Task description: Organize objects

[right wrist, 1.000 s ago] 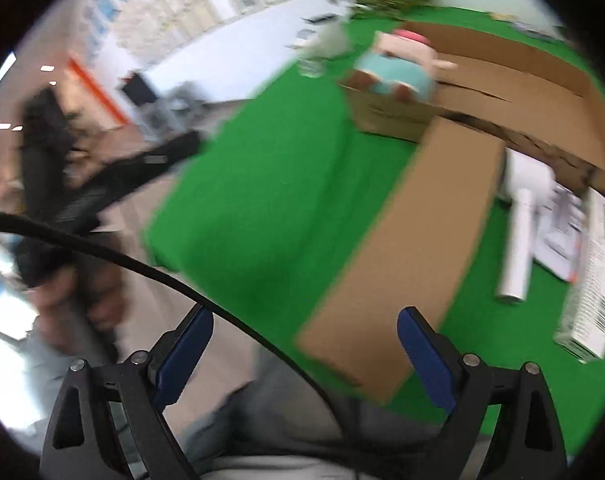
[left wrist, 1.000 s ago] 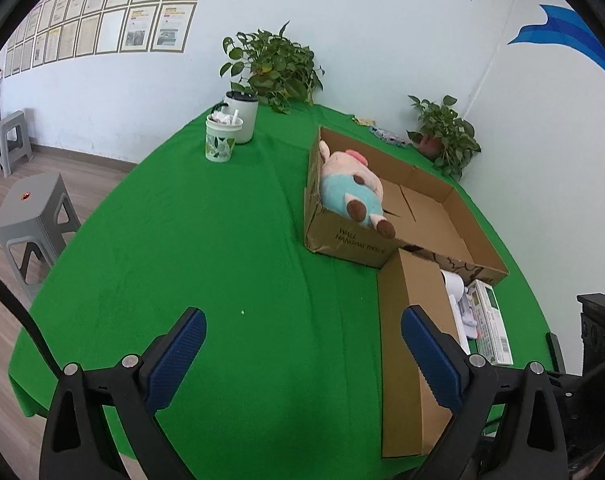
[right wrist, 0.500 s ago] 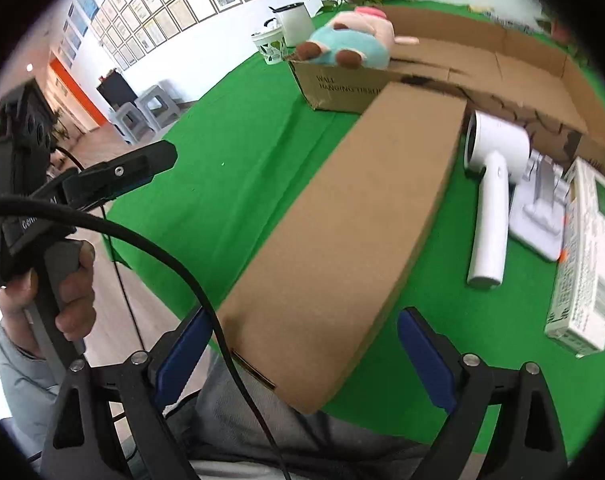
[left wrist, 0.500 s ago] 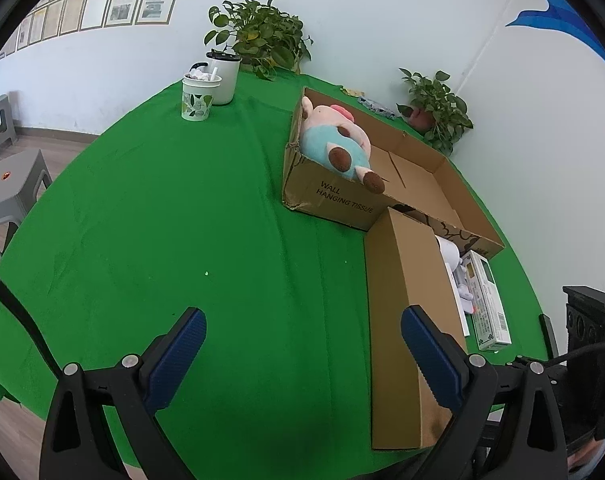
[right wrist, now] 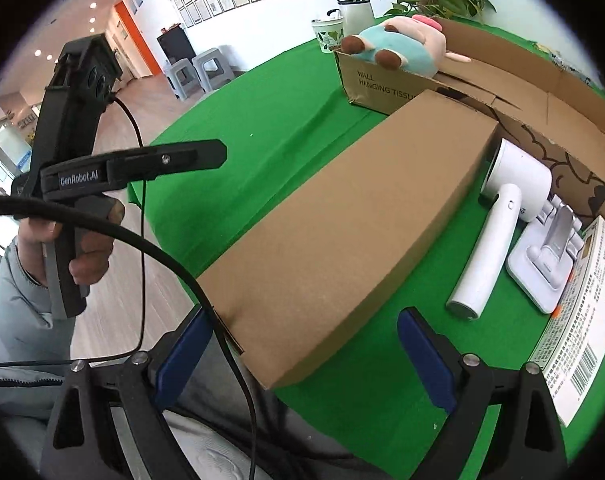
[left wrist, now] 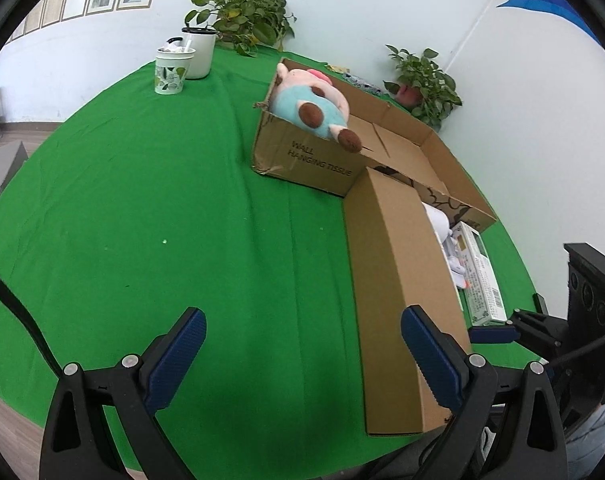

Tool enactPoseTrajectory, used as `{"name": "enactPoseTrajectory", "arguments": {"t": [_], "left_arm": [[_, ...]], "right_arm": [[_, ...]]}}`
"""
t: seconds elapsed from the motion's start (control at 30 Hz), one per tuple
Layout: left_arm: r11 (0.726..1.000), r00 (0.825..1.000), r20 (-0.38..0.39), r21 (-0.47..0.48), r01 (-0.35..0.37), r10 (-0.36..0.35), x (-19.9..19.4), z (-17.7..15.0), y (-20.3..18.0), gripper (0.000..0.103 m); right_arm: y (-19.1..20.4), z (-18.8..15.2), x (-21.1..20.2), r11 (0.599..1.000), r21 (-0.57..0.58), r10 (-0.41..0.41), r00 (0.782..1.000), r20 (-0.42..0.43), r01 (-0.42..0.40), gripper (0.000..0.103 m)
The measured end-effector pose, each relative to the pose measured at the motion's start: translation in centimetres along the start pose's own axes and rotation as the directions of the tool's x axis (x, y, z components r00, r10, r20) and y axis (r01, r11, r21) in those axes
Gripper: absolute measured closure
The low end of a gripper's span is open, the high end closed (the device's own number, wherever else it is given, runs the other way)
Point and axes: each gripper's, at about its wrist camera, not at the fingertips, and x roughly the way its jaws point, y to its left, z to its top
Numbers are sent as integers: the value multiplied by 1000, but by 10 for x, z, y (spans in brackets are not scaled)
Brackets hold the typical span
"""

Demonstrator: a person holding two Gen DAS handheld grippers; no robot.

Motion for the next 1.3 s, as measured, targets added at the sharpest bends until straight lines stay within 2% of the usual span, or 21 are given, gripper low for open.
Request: {"name": "enactPoseTrajectory", "arguments": {"t": [0.1, 0.2, 0.27, 0.33, 0.37, 0.47, 0.5, 0.6, 0.73, 0.93, 1.07, 1.17, 1.23, 1.3], "left_arm": [[990, 990, 27, 24, 138, -138, -11, -2, -8, 5], [950, 951, 63, 100, 296, -303, -30, -5, -21, 4], [929, 937, 55, 167, 331, -344, -35, -6, -32, 4], [916, 938, 21, 223, 333, -346, -31, -9, -43, 4], [917, 944, 7, 240, 319, -330, -27, -10, -47, 4], [940, 969, -38, 236, 247, -245, -5, -10, -51, 9], [941, 966, -55, 215, 259, -254, 1, -9, -48, 10], [937, 964, -46, 225, 266, -263, 4, -13, -51, 15], [941, 976, -32, 262, 215, -214, -2, -12, -52, 27], [960, 986, -3, 229, 162, -165, -19, -8, -33, 32], [954, 979, 15, 228, 193, -202, -42, -10, -18, 33], [933, 959, 34, 244, 266, -282, -64, -14, -6, 30], [919, 940, 64, 242, 312, -336, -82, -17, 4, 23], [916, 927, 104, 228, 329, -359, -98, -17, 17, 20]], "right_arm": [[1, 1, -3, 1000, 14, 16, 1000, 17, -16, 9], [8, 3, -2, 1000, 20, 6, 1000, 21, -6, 9], [10, 5, -2, 999, 30, 11, 1000, 28, -12, 9], [10, 9, -1, 999, 44, 25, 999, 37, -26, 9], [10, 10, -1, 998, 53, 30, 999, 40, -32, 9], [10, 12, -3, 997, 66, 38, 998, 47, -41, 9], [10, 12, -4, 997, 65, 38, 998, 49, -42, 11], [7, 11, -4, 997, 76, 24, 999, 35, -27, 11], [10, 8, -5, 998, 67, 5, 1000, 8, -6, 11], [7, 3, -8, 998, 68, -7, 1000, -12, 7, 11], [-8, 6, -5, 985, 167, -28, 999, -18, 30, 11], [-13, 11, 7, 954, 299, 3, 1000, -7, 0, 11], [-12, 16, 23, 923, 385, -8, 999, -32, 20, 11], [-6, 21, 35, 912, 407, -47, 998, -39, 58, 6]]}}
